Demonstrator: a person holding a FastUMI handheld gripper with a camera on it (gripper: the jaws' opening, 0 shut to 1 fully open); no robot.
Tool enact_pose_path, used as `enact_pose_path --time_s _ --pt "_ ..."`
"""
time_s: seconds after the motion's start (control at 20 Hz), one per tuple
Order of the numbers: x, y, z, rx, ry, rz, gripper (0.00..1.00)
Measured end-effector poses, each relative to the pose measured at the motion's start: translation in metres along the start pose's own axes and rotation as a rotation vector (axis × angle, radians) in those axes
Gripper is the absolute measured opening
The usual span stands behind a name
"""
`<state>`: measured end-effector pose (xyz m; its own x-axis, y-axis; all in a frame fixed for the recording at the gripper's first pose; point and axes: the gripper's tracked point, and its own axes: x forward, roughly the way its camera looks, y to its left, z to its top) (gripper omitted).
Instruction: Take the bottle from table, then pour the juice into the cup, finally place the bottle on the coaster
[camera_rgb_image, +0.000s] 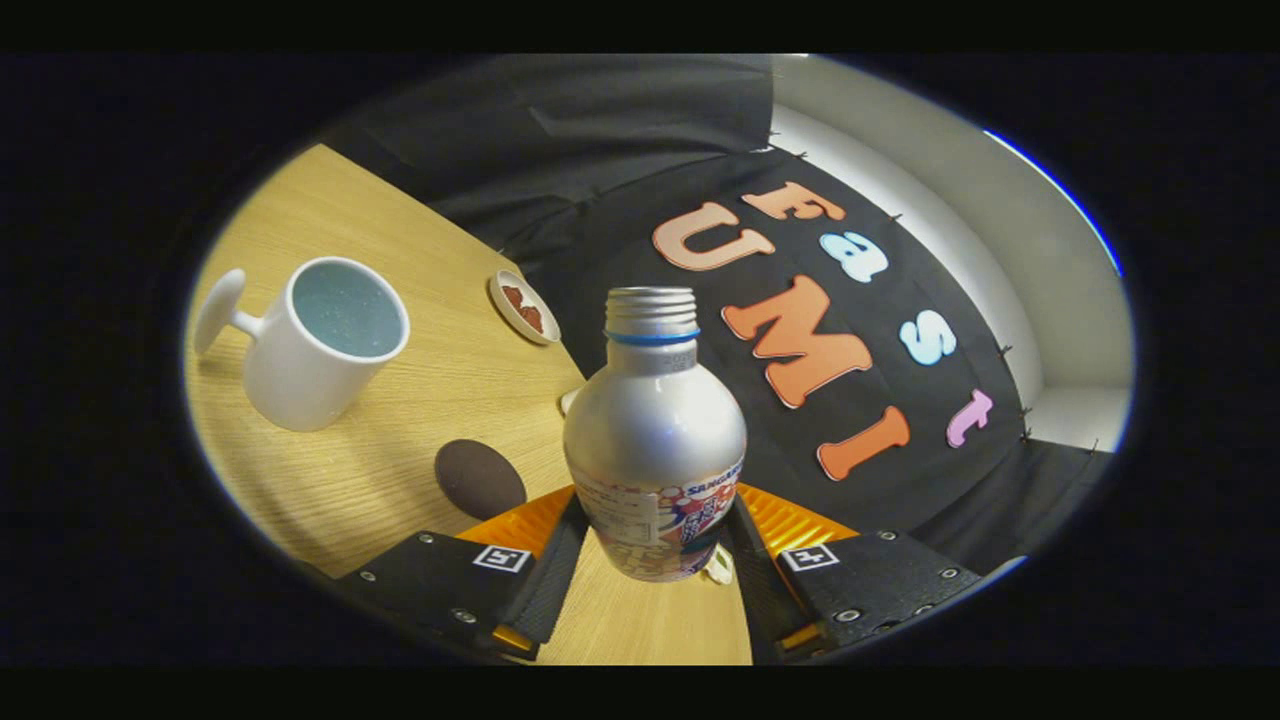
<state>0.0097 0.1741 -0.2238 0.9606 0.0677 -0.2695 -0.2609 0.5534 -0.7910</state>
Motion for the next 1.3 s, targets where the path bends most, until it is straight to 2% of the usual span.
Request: enact_pose_path --time_s 0.5,0.9,1.3 --pt "0.004 0.003 0.027 -0.344 -0.11 -0.083 0.76" --pt "0.01 -0.003 0.044 -0.508 -0.177 -0.128 0.76" --pt "0.01 -0.006 0.054 -0.604 -0.214 -0.148 0.75"
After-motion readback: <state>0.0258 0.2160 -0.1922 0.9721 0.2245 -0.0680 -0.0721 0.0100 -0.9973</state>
